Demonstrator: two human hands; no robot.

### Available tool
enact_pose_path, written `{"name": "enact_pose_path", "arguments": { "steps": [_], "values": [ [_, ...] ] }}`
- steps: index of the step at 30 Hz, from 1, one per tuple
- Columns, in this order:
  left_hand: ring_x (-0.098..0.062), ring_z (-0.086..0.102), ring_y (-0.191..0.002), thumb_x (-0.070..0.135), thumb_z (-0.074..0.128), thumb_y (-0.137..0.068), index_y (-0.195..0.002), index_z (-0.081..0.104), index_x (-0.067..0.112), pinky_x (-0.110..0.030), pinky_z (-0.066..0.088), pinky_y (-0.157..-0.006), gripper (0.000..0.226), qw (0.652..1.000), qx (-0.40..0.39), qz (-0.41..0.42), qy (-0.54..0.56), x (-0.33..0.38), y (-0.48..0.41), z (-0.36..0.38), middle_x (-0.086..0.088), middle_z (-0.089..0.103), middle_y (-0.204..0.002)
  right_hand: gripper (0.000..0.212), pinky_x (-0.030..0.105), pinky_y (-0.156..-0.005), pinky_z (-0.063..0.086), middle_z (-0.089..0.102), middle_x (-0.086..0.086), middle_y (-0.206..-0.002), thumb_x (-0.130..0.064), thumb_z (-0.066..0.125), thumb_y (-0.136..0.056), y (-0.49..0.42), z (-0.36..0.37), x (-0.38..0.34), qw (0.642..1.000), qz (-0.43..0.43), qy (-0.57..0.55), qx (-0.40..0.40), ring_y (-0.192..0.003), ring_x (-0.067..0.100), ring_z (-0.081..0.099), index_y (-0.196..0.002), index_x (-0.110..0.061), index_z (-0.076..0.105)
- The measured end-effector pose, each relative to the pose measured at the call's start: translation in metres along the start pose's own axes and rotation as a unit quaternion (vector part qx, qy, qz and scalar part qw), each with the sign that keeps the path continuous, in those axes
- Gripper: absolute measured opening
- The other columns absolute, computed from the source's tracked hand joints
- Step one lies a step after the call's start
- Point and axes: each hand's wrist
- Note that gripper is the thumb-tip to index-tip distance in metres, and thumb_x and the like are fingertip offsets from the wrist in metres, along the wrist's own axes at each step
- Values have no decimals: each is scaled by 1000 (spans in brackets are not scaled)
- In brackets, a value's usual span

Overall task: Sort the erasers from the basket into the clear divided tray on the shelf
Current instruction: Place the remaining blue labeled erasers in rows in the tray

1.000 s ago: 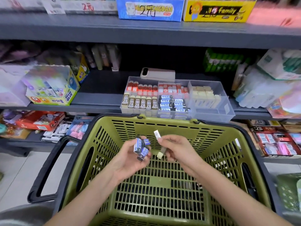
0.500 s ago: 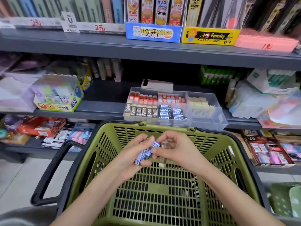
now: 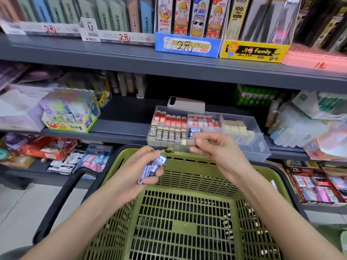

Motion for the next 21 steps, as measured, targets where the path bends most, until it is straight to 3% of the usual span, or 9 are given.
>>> {"name": "enact_pose_path", "arguments": {
  "steps": [2,4,7,9,13,15,21],
  "values": [
    [-13,49,-52,21,64,-76,-73,45,11,-14,27,-30,21,1000,23,19,-1,9,-6,-6,-5,57,-64,7,28,-74,57,68,10,-91,-12,68,-84,-17,20,-1,981,-94,161,60,-72,16,67,-89,-13,63],
    [-14,49,-52,19,65,-81,-72,47,11,-15,28,-31,21,997,61,38,-6,19,-12,-12,-7,57,-65,13,26,-66,48,61,0,-75,-18,71,-81,-36,43,4,934,-180,284,124,-69,16,58,-81,-15,59],
    [-14,51,-51,14,58,-91,-72,49,12,-15,27,-32,21,991,112,66,-12,30,-20,-20,-6,58,-62,13,23,-63,27,54,-6,-70,-19,70,-81,-60,73,17,892,-232,347,171,-69,13,47,-79,-12,59],
    [-13,51,-51,14,57,-92,-74,48,11,-15,28,-32,21,990,121,74,-8,34,-22,-25,-5,58,-61,15,23,-66,26,57,-5,-72,-22,69,-82,-72,84,28,870,-236,384,198,-75,13,46,-77,-11,61],
    [-13,51,-52,16,58,-92,-77,48,10,-15,29,-32,19,991,110,72,-1,37,-24,-30,-4,59,-61,19,31,-69,38,55,1,-72,-12,65,-81,-77,95,40,854,-241,413,206,-75,18,49,-67,-12,53],
    [-12,51,-52,16,58,-92,-77,48,11,-15,29,-32,18,992,106,71,1,38,-26,-31,-4,59,-61,21,28,-64,34,51,-4,-71,-14,64,-82,-76,95,41,851,-234,425,202,-74,17,48,-66,-16,50],
    [-13,53,-53,17,61,-90,-75,52,13,-16,31,-33,18,992,102,70,11,41,-28,-33,-4,60,-62,11,27,-62,38,60,-5,-69,-28,58,-87,-78,92,34,854,-177,458,170,-75,17,56,-82,-19,59]
  ]
}}
Point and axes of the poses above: each hand's wrist, its own y-axis away from the middle knuckle, its own z-axis out of the palm, x = y × z
